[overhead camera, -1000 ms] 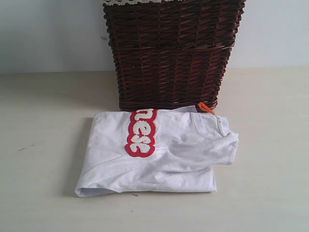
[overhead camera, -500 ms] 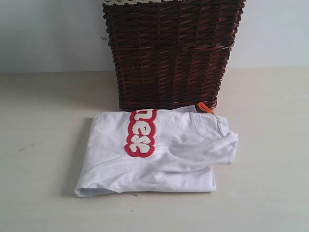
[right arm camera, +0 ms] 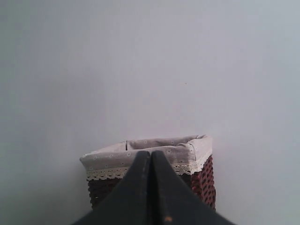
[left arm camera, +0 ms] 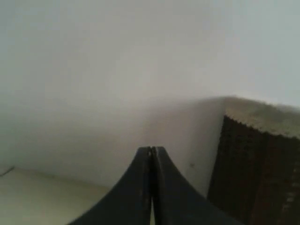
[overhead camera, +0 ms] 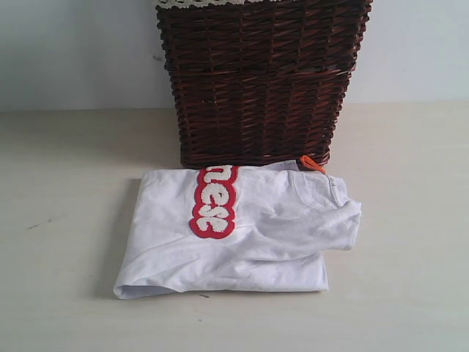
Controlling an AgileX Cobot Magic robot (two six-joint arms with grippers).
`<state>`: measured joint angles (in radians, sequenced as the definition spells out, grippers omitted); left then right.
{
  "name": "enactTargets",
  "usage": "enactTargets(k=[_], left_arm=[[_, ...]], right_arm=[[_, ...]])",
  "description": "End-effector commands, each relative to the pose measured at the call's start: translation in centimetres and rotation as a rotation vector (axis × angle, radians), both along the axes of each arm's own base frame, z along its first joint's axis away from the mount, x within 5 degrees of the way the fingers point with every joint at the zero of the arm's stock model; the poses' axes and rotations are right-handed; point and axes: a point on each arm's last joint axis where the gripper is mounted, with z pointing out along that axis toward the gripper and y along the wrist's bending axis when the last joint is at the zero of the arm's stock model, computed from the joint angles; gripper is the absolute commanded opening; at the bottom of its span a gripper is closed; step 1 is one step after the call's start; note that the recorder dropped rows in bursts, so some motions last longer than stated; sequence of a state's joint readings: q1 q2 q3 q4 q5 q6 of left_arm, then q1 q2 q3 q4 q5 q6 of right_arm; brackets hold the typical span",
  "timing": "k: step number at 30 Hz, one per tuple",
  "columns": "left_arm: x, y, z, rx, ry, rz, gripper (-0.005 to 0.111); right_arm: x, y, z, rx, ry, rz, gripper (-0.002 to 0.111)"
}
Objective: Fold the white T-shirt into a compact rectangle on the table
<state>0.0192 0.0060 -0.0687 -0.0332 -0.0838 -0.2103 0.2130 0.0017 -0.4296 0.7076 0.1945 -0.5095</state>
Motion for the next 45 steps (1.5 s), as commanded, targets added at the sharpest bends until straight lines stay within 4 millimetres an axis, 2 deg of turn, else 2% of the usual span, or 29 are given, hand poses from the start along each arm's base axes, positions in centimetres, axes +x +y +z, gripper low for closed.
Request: enactTargets(k=[1, 9, 16, 45], left_arm=[[0.4, 0.0, -2.2, 0.031, 0.06, 0.011, 0.0], [0.5, 0.0, -3.4, 0.159, 0.186, 0.027, 0.0], [0.2, 0.0, -6.3, 0.244, 0.511, -0.005, 0.0], [0.2, 0.0, -6.2, 0.242, 0.502, -0.005, 0.0]], right_arm=[[0.1, -0.1, -0.1, 0.001, -0.003, -0.011, 0.0], [0.1, -0.1, -0.1, 0.003, -0.006, -0.013, 0.0], [0.1, -0.1, -0.1, 0.003, -0.006, -0.013, 0.0], [0.1, 0.0, -0.1, 0.003, -0.002, -0.009, 0.0]])
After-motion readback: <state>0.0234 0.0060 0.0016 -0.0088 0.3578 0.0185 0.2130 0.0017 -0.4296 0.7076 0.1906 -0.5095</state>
